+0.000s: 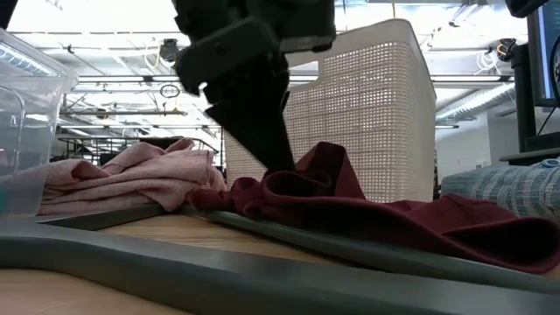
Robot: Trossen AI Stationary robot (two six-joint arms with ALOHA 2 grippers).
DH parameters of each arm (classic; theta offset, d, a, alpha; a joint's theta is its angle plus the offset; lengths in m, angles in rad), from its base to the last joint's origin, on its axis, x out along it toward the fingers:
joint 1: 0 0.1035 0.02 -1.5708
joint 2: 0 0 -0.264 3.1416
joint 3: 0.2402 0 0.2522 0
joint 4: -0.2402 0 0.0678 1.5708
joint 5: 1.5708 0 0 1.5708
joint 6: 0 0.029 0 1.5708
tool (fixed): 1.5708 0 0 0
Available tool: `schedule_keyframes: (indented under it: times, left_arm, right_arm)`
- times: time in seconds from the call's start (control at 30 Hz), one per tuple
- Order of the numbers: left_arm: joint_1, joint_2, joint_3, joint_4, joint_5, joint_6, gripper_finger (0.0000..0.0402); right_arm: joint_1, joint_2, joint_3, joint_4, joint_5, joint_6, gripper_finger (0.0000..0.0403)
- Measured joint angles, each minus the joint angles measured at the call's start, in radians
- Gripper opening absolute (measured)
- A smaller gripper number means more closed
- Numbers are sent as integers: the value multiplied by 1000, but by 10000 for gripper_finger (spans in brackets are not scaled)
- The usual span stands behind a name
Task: Pick & Place Cloths
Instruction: Put the red underwear into the wire basket
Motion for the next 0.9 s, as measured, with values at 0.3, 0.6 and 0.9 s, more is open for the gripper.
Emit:
schedule_keyframes:
  times: [0.3,0.6,0.9]
  left_arm:
    - [10,1,0,-22,-1,28,269]
    - [41,1,-47,-17,21,6,210]
    - [70,1,-50,5,18,-11,54]
  right_arm:
    - [0,0,0,0,3,0,0]
    - [0,0,0,0,55,0,0]
    - [0,0,0,0,56,0,0]
